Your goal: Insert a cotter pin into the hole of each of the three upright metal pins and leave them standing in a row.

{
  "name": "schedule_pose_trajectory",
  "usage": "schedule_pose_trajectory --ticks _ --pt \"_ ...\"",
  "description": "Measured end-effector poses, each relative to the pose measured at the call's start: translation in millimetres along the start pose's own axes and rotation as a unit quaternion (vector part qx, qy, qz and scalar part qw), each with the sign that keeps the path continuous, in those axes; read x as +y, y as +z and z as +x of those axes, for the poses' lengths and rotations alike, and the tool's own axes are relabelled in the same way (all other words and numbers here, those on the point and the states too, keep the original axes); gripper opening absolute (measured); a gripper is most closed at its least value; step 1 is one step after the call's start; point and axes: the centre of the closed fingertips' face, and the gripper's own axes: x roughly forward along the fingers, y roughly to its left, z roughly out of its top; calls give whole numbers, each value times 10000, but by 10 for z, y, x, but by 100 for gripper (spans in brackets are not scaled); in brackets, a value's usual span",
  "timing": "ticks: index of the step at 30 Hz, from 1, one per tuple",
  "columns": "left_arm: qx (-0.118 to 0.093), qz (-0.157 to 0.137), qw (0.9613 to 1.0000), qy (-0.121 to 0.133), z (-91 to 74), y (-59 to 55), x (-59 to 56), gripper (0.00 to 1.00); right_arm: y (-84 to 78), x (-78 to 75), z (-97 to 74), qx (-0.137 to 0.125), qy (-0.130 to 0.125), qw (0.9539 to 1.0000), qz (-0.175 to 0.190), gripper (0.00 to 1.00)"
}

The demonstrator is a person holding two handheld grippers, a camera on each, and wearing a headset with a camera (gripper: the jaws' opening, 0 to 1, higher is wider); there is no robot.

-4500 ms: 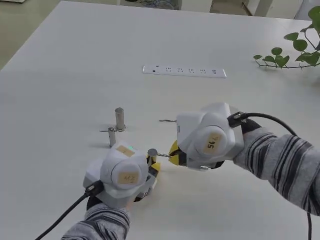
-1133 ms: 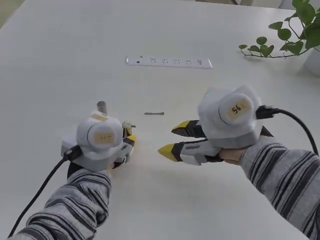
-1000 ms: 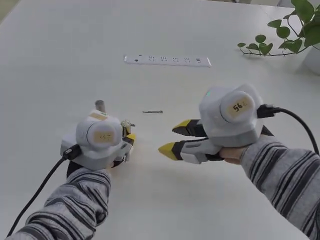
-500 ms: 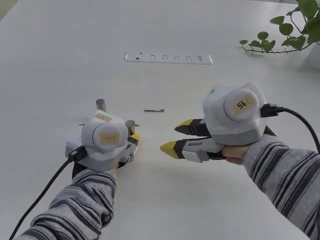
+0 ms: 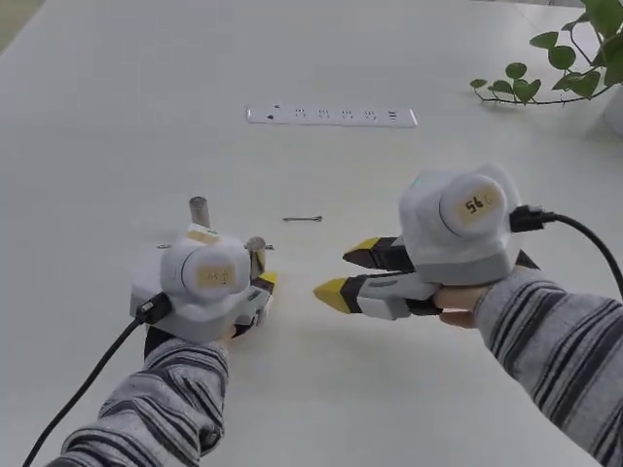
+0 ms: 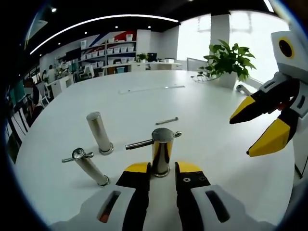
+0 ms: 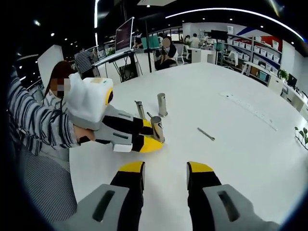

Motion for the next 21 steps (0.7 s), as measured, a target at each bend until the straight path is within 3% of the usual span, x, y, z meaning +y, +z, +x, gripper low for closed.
schedule_pose_trajectory --ticks 9,21 --pt "-33 48 9998 -175 -259 -36 -133 31 139 -31 -38 -218 -18 9997 138 33" --pt "-260 -28 9994 -246 -575 32 -114 54 433 75 70 -552 200 9969 521 37"
